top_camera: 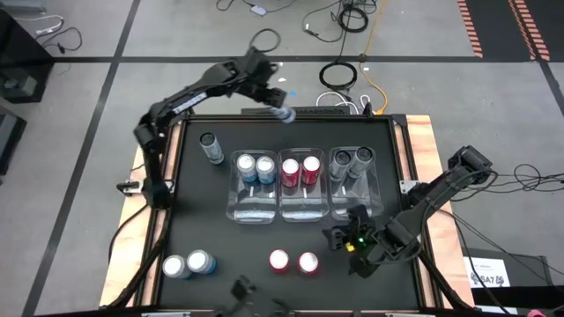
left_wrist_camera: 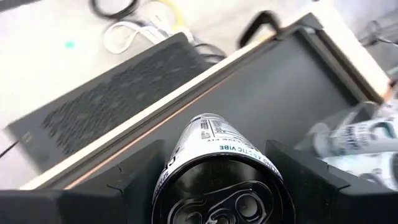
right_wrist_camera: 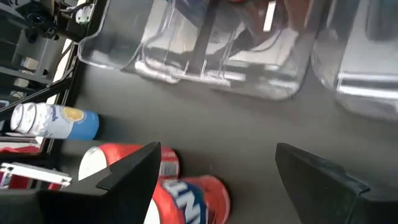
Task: Sort soda cans
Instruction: Put the white-blue soda can into the right transparent bin
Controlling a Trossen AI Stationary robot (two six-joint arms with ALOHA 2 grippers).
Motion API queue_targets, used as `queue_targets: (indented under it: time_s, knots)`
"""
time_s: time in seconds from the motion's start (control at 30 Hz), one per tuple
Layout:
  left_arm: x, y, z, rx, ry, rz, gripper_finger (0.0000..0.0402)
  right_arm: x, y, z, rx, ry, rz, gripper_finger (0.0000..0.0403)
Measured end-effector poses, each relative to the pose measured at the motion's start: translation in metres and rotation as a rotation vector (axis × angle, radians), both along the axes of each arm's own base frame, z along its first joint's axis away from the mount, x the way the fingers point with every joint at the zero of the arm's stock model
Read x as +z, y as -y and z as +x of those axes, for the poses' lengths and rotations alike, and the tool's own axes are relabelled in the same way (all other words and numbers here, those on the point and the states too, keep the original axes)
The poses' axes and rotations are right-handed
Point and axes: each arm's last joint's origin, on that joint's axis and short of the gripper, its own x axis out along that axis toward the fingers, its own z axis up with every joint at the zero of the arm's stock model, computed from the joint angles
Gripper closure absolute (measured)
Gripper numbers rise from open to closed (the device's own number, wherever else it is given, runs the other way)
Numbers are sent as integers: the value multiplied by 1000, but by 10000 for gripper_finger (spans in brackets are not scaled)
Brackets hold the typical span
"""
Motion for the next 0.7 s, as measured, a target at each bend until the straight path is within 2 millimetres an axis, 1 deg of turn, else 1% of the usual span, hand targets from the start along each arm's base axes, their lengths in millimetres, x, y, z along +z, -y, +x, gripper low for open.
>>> queue_targets:
  time_s: [0.1, 0.2, 0.3, 0.37, 0.47, 0.6, 0.67, 0.7]
  knots:
    - [2, 5, 28, -65, 22, 36, 130, 0, -8, -6, 5, 7, 38, 93]
    - [0, 11, 53, -112, 38, 54, 130, -2, -16, -12, 13, -11, 86, 93]
    - [-10, 17, 74, -173, 25, 75, 130, -6, -23, -16, 8, -18, 108, 93]
    - [-20, 21, 85, -195, 5, 66, 130, -9, -27, -17, 0, -20, 118, 93]
    - [-41, 27, 97, -220, -46, 33, 130, -13, -32, -19, -9, -23, 129, 93]
    - [-69, 34, 105, -243, -150, -36, 130, -15, -35, -22, -10, -26, 133, 93]
    - [-76, 37, 107, -250, -182, -53, 130, -15, -35, -23, -12, -31, 131, 93]
    - [-77, 39, 107, -252, -187, -56, 130, -15, -36, -24, -10, -33, 129, 93]
